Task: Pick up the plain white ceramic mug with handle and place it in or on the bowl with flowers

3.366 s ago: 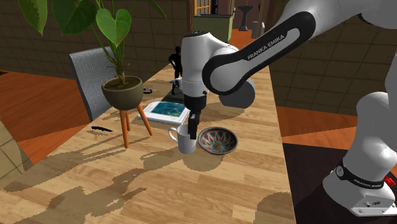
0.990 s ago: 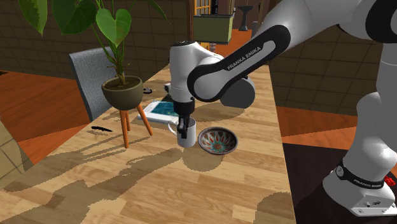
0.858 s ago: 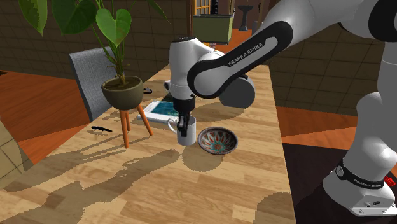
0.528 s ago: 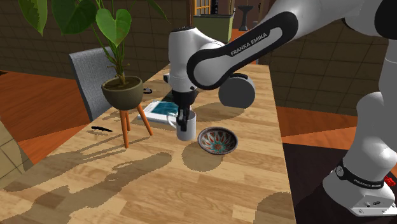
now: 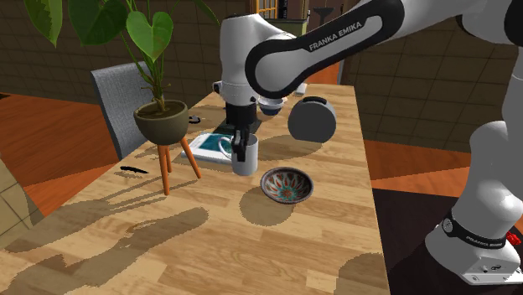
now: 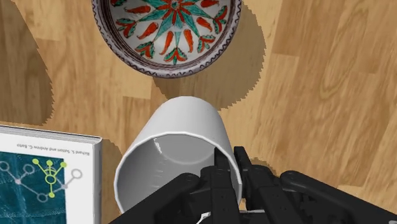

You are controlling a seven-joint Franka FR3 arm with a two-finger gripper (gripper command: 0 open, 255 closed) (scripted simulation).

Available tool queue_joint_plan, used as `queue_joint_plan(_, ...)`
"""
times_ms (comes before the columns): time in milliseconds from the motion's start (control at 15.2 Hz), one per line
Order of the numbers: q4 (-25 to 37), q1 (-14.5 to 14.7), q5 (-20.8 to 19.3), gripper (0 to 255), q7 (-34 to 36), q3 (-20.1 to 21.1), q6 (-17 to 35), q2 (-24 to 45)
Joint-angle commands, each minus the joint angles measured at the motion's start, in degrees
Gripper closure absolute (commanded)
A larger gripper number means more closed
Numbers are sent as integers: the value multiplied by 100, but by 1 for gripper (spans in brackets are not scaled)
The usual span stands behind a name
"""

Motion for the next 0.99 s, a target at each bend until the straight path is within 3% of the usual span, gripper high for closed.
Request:
queue_joint_plan(0,-209,-31,8,255,-50,-17,-46,-253)
queue_joint_plan(528,-2005,-204,21,255,-379,-168,45,-1957)
queue_joint_plan(924,-2303,-203,25,255,-385,-170,505,-1795)
